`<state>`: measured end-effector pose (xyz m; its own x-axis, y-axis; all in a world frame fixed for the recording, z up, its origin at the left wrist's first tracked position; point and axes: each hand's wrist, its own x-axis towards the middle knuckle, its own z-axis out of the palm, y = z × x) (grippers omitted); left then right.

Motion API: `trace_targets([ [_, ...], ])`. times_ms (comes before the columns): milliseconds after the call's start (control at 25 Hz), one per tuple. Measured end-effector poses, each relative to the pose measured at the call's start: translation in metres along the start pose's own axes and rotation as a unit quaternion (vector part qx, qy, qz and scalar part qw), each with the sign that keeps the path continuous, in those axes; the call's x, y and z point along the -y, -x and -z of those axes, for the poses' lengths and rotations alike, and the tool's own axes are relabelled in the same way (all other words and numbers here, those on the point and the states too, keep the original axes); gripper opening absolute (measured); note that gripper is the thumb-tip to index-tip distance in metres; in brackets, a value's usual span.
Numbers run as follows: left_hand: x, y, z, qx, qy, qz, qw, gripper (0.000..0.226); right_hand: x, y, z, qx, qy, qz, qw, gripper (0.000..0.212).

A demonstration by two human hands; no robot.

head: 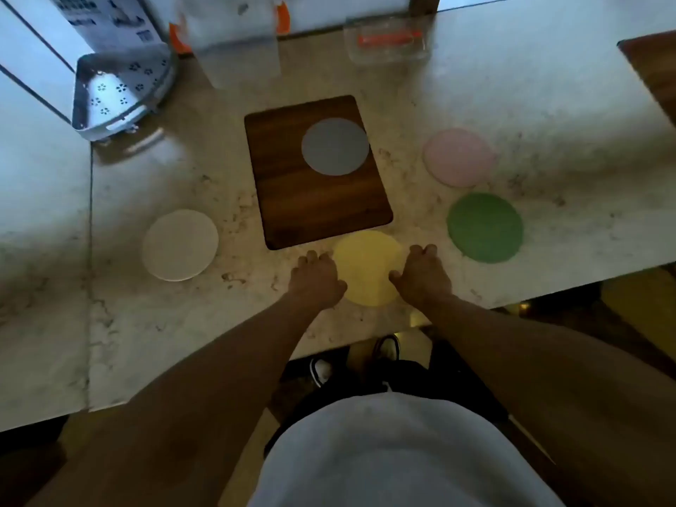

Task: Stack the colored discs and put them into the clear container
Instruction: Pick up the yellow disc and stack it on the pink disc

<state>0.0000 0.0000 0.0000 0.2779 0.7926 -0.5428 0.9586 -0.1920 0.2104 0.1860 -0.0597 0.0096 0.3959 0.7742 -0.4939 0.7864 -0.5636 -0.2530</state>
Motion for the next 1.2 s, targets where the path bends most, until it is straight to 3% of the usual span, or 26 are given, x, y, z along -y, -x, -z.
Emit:
trace_targets([
  [200, -0.008, -0.005, -0.015, 0.008, 0.092, 0.043, 0.995, 0.046, 0.0, 0.003, -0.015, 0.036, -0.022, -0.023, 0.999, 0.061],
  [400, -0.015, -0.006, -0.02, -0.01, 0.174, 0.097, 0.98, 0.046, 0.005, 0.006, -0.023, 0.002, -0.066, -0.049, 0.997, 0.057],
  [520, -0.013, -0.011, -0.014, -0.021, 0.26, 0.125, 0.957, 0.047, 0.004, 0.003, -0.022, -0.047, -0.159, -0.087, 0.982, 0.053],
  [680, -0.019, -0.012, -0.006, -0.084, 0.417, 0.138, 0.895, 0.027, 0.001, -0.004, -0.018, -0.091, -0.288, -0.102, 0.948, 0.034],
  [1000, -0.054, -0.027, 0.003, -0.126, 0.482, 0.176, 0.849, 0.014, -0.041, -0.029, 0.011, -0.135, -0.325, -0.018, 0.936, 0.016],
  [1200, -0.126, -0.048, 0.01, -0.114, 0.549, 0.16, 0.812, 0.012, -0.113, -0.067, 0.056, -0.144, -0.346, -0.014, 0.927, 0.017],
])
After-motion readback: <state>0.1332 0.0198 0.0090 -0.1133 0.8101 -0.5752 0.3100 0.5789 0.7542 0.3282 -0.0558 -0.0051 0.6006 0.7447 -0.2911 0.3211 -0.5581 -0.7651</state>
